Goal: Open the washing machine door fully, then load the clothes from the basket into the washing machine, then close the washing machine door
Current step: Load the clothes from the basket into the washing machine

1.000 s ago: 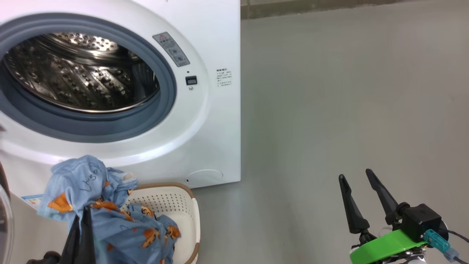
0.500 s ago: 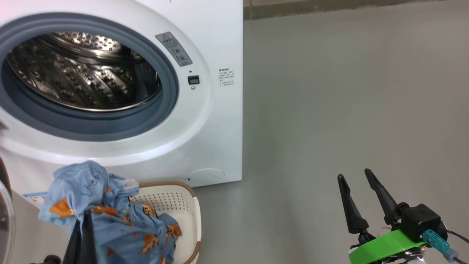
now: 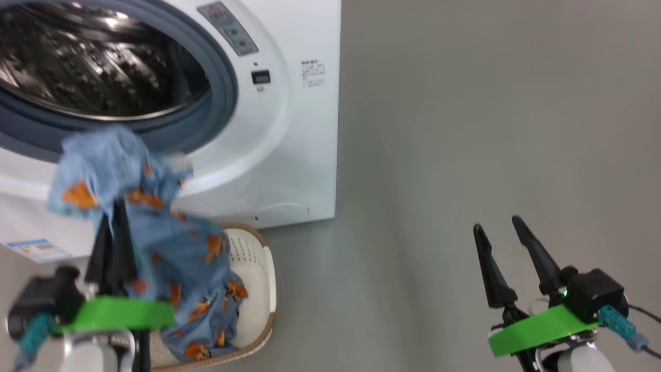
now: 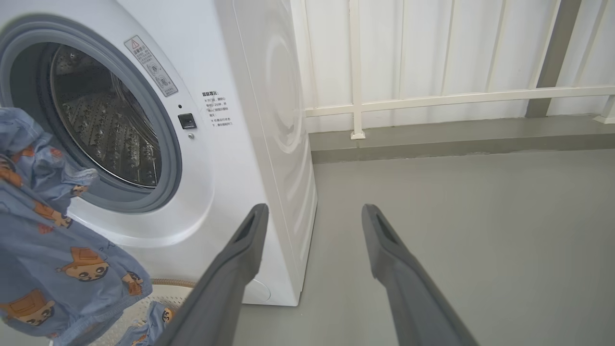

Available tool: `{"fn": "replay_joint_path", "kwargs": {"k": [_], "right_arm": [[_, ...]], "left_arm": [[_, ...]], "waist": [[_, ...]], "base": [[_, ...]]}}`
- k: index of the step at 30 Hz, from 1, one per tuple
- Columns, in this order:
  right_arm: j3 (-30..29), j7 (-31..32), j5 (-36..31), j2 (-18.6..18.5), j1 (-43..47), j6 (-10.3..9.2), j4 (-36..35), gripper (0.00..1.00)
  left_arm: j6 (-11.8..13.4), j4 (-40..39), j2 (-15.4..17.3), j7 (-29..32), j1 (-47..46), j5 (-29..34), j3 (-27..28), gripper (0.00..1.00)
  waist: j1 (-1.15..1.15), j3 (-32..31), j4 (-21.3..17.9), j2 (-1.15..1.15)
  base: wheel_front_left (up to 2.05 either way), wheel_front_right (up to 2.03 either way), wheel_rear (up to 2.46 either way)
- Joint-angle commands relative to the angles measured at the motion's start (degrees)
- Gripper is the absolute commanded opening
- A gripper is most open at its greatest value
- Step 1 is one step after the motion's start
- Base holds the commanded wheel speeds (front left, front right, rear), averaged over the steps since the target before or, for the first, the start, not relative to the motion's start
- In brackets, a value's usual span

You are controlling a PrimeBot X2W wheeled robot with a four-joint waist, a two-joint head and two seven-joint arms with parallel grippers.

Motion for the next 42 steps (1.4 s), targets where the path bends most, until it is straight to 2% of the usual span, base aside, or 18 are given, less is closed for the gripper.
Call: {"fn": "replay_joint_path", "kwargs": {"k": [1, 6, 17, 22, 29, 36, 42], "right_arm": [[1.6, -0.4, 0.7, -0.1, -1.9, 0.35, -1.4, 1.0], [2.0, -0.4, 0.9, -0.1, -3.6, 0.35, -1.6, 1.0], [2.1, -0.4, 1.3, -0.2, -6.6, 0.35, -2.6, 1.0], [3.1, -0.4, 2.1, -0.9, -8.4, 0.35, -2.6, 1.0], [3.2, -0.4, 2.5, -2.0, -10.0, 0.35, -2.9, 1.0], [3.4, -0.4, 2.5, -2.4, -9.4, 0.35, -2.4, 1.0], [3.2, -0.4, 2.7, -2.7, -8.5, 0.35, -2.1, 1.0]], "left_arm": [[-0.7, -0.6, 0.9, -0.7, -4.0, 0.5, 2.2, 0.0], [-1.7, 2.4, 1.5, -0.7, -11.7, 1.2, 4.1, 0.0], [-2.7, 10.2, 5.3, -0.7, -26.8, 3.1, 7.0, 0.0], [-3.1, 15.6, 6.2, -0.7, -34.4, 0.8, 8.5, 0.0], [-3.4, 25.5, 9.7, -0.7, -45.2, 0.1, 8.0, 0.0], [-3.5, 36.2, 12.1, 3.3, -56.4, -2.1, 6.1, 0.0], [-3.5, 42.5, 14.1, 5.4, -63.0, -4.0, 3.6, 0.0]], "waist": [[0.0, 3.0, -0.6, 0.0], [0.0, 6.9, -1.4, 0.0], [0.0, 15.9, -2.7, 0.0], [0.0, 20.9, -2.9, 0.0], [0.0, 27.0, -2.7, 0.0], [0.0, 31.7, -2.1, 0.0], [0.0, 34.3, -2.6, 0.0]], "base": [[0.0, 0.0, 0.0], [0.0, 0.0, 0.0], [0.0, 0.0, 0.0], [0.0, 0.0, 0.0], [0.0, 0.0, 0.0], [0.0, 0.0, 0.0], [0.0, 0.0, 0.0]]}}
